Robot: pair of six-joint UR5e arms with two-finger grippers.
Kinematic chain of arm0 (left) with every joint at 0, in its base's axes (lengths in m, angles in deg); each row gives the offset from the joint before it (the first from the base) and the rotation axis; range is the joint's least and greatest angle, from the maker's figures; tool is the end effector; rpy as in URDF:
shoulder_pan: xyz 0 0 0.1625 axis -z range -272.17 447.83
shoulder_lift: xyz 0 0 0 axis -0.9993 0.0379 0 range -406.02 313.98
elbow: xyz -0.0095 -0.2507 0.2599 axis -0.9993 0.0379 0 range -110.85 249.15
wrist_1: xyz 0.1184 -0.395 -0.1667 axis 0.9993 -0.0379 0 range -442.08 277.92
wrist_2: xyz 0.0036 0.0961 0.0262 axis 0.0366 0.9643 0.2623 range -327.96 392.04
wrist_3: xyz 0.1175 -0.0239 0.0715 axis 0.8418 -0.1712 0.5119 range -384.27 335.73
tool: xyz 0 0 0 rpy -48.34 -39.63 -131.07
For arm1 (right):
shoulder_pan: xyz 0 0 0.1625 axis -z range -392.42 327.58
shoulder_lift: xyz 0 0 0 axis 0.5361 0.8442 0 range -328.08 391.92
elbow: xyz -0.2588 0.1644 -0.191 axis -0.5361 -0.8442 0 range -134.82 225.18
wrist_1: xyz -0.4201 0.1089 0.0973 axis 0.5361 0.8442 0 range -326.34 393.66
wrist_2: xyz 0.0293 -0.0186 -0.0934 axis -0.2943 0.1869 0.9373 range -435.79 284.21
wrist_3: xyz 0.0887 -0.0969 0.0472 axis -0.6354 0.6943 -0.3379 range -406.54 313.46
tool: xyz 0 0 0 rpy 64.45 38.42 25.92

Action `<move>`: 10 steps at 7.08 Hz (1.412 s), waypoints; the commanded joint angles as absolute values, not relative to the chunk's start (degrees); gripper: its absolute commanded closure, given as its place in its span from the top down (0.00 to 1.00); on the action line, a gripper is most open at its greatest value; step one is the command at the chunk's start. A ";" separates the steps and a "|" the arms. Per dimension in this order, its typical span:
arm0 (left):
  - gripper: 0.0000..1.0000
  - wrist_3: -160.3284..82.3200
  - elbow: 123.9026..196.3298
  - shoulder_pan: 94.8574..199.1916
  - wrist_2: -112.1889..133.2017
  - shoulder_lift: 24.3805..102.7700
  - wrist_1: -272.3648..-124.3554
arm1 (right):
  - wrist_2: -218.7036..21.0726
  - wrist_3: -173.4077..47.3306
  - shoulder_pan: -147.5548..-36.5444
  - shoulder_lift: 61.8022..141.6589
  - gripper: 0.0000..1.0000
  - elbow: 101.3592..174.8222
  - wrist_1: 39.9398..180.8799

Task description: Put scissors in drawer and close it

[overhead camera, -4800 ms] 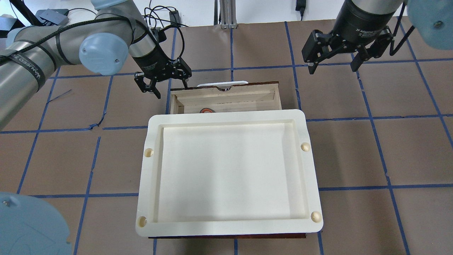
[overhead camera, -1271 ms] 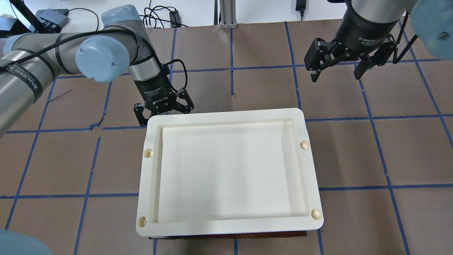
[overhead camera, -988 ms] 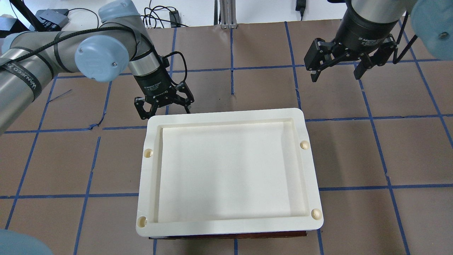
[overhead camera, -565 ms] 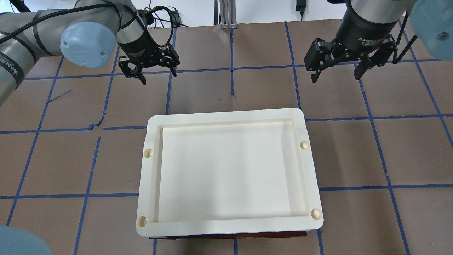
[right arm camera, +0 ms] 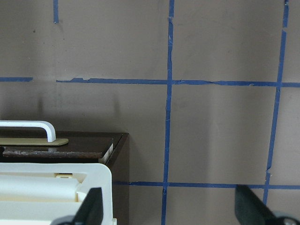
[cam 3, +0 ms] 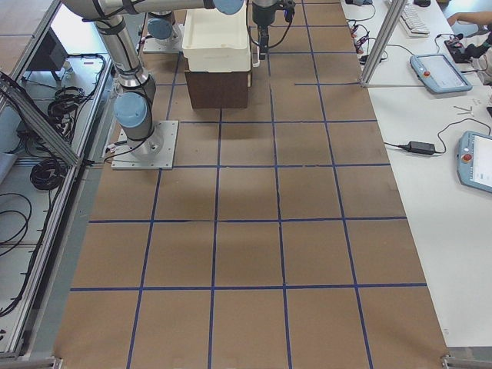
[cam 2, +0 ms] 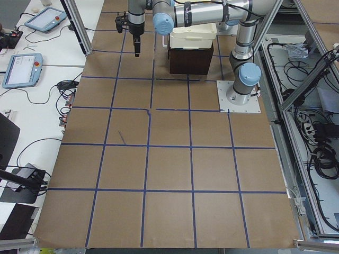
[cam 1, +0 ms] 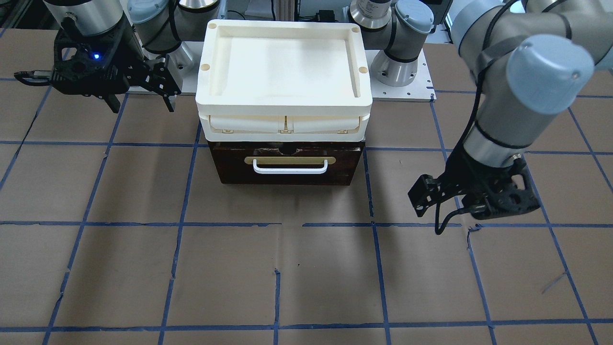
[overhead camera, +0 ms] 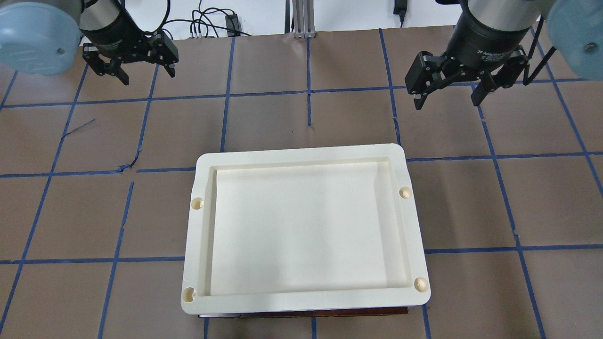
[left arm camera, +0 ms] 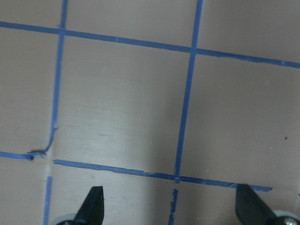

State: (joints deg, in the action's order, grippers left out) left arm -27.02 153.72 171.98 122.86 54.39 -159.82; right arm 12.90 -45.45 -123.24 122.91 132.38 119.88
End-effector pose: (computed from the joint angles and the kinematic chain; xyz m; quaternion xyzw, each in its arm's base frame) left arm -0.0690 -0.6147 0.3552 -0.0752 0.9951 -0.0633 0.0089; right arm 0.1438 -0.5148 0.4122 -0.0167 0.9998 -0.0001 0.0114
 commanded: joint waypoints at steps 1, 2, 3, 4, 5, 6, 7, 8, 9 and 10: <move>1.00 -26.65 154.13 172.63 122.04 52.68 -161.18 | 12.80 -45.48 -123.30 123.24 1.00 132.55 119.88; 1.00 -26.82 154.57 172.99 121.00 52.51 -161.27 | 12.80 -45.57 -123.30 123.24 1.00 132.55 119.88; 1.00 -26.74 154.84 172.99 120.99 52.16 -161.27 | 12.80 -45.57 -123.30 123.24 1.00 132.55 119.88; 1.00 -26.73 155.10 172.99 121.16 52.15 -161.44 | 12.89 -45.57 -123.30 123.24 1.00 132.46 119.80; 1.00 -26.73 155.45 172.99 120.99 52.15 -161.36 | 12.89 -45.83 -123.38 123.33 1.00 132.02 119.45; 1.00 -26.73 155.98 173.17 120.90 52.07 -161.27 | 13.06 -45.92 -123.38 122.63 1.00 130.02 118.14; 1.00 -26.73 156.42 173.26 120.81 51.98 -161.18 | 12.98 -46.10 -123.47 121.15 1.00 127.39 116.30; 1.00 -26.73 156.51 173.26 120.90 51.98 -161.10 | 13.06 -46.10 -123.30 119.74 1.00 126.40 116.37; 1.00 -26.73 156.60 173.26 120.90 51.98 -161.01 | 12.98 -46.10 -123.30 119.46 1.00 126.31 116.37; 1.00 -26.73 156.68 173.17 120.90 51.98 -161.01 | 13.06 -46.10 -123.47 119.55 1.00 126.83 116.11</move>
